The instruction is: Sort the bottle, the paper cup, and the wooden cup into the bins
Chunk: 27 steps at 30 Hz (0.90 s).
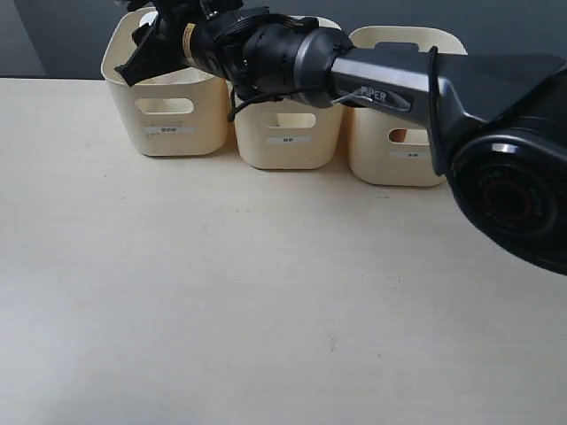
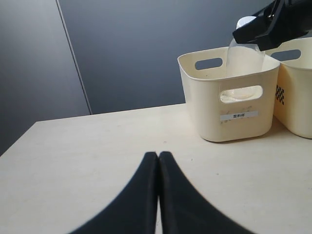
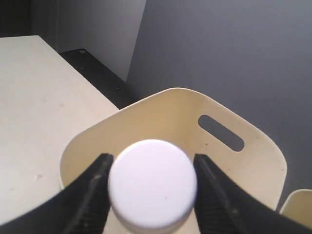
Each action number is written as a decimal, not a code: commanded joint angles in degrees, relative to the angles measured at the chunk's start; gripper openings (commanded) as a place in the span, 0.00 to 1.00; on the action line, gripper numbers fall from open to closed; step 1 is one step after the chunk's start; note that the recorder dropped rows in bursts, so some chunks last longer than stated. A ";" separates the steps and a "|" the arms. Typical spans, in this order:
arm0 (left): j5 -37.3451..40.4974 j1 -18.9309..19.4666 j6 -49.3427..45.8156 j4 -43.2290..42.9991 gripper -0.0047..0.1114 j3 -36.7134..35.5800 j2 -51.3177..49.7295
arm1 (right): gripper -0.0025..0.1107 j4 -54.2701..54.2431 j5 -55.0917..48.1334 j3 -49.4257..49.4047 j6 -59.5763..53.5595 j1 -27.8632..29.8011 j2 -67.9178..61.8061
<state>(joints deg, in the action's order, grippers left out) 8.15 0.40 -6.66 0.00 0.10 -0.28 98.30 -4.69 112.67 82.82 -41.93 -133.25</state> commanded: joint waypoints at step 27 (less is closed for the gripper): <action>-0.41 0.03 0.08 0.00 0.04 -0.10 0.28 | 0.51 -7.41 -14.06 -9.20 -13.49 -9.80 14.25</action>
<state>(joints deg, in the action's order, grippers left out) 8.15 0.40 -6.66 0.00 0.10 -0.28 91.02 -15.25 106.24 71.98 -50.30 -121.96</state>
